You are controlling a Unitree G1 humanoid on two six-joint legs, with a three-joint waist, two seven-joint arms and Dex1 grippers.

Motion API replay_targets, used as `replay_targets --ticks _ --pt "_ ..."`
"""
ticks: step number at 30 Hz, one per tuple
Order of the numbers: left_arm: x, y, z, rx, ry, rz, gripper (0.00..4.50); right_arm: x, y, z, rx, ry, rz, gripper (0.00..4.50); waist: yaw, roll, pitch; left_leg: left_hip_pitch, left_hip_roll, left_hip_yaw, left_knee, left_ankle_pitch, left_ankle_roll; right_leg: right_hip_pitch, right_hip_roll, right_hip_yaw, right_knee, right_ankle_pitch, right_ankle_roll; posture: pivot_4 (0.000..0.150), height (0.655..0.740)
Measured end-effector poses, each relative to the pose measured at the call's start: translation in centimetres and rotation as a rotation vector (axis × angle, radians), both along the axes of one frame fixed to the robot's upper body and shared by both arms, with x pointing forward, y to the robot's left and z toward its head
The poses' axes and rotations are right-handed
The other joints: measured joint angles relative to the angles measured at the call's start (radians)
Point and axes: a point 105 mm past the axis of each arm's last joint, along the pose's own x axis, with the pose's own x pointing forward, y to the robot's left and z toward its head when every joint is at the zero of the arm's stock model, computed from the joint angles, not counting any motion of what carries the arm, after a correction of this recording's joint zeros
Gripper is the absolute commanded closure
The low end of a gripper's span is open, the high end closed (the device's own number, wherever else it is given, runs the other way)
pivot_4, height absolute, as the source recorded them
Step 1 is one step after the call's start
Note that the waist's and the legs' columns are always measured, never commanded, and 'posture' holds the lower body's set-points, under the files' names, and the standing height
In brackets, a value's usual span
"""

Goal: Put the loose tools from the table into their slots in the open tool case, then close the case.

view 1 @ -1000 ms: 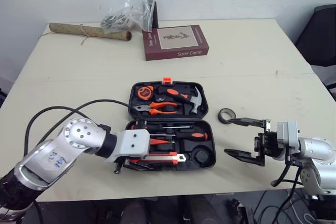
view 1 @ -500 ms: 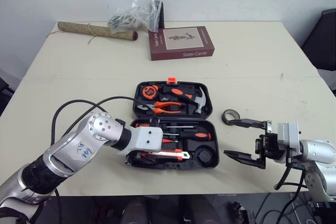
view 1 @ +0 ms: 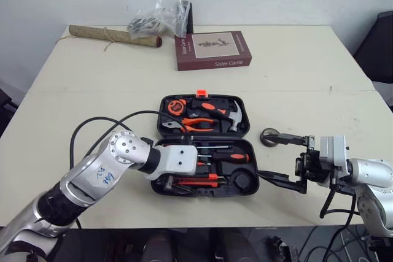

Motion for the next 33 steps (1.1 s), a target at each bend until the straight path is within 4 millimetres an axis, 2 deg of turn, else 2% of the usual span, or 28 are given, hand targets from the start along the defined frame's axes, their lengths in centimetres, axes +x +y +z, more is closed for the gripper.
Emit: replay_targets --ticks 2,5,6,8,13,15,19,27,33 --pt "-0.3 0.2 1.1 -0.088 -0.008 -0.029 0.73 0.0 0.0 0.0 0.001 0.003 0.000 0.00 -0.003 0.000 0.000 0.000 0.000 0.000 0.000 0.000 0.000 -0.001 0.000 0.000 0.001 0.000 0.000 0.150 0.7400" --pt "-0.9 1.4 1.6 -0.141 -0.001 -0.047 0.73 0.0 0.0 0.0 0.000 0.006 -0.001 0.00 -0.007 0.000 0.000 0.001 0.001 0.000 -0.001 0.000 -0.001 -0.001 0.001 0.001 0.001 0.000 0.000 0.150 0.7400" --pt "-1.0 1.6 1.6 -0.153 0.006 -0.046 0.97 0.0 0.0 0.0 0.000 0.006 -0.002 0.00 -0.005 0.000 0.000 0.001 0.001 0.000 -0.001 0.000 -0.001 -0.001 0.001 0.000 0.001 0.000 0.000 0.150 0.7400" --pt "-0.8 2.0 1.3 -0.214 0.019 -0.028 1.52 0.0 0.0 -0.1 0.000 0.006 -0.001 0.00 -0.003 0.000 0.000 0.001 0.000 0.000 -0.001 0.000 -0.001 0.000 0.000 0.000 0.001 0.000 0.000 0.150 0.7400" --pt "-0.5 3.3 -1.1 -0.251 0.067 0.012 3.73 -0.2 -0.2 -0.5 0.002 0.018 -0.003 0.00 -0.001 0.000 0.000 0.001 0.000 0.000 0.000 0.000 0.000 0.000 0.000 0.000 0.000 0.000 0.000 0.150 0.7400" --pt "-0.4 3.4 -1.7 -0.243 0.055 0.011 4.43 -0.3 -0.2 -0.7 0.001 0.017 -0.002 0.00 -0.002 0.000 0.000 0.001 -0.001 0.000 -0.001 0.000 0.000 0.000 0.000 0.000 0.000 0.000 0.000 0.150 0.7400" --pt "-0.1 3.6 -3.6 -0.208 0.075 0.035 4.43 -0.4 -0.6 -1.2 0.002 0.032 -0.013 0.00 -0.003 0.000 0.000 0.001 0.000 0.000 -0.001 0.000 0.000 0.000 0.000 0.000 0.000 0.000 0.000 0.150 0.7400" --pt "0.9 3.1 -5.0 -0.158 0.065 0.071 4.43 -0.5 -1.2 -2.0 0.004 0.034 -0.026 0.00 0.001 -0.001 -0.002 0.003 -0.001 -0.001 0.000 0.000 0.000 0.003 -0.001 0.000 0.000 0.000 0.000 0.150 0.7400" --pt "1.0 2.6 -5.3 -0.124 0.048 0.059 4.43 -0.5 -1.5 -2.4 0.003 0.033 -0.032 0.00 0.006 0.008 -0.012 0.005 -0.002 -0.002 -0.001 0.000 0.001 0.007 -0.002 -0.001 -0.004 0.001 0.001 0.150 0.7400"
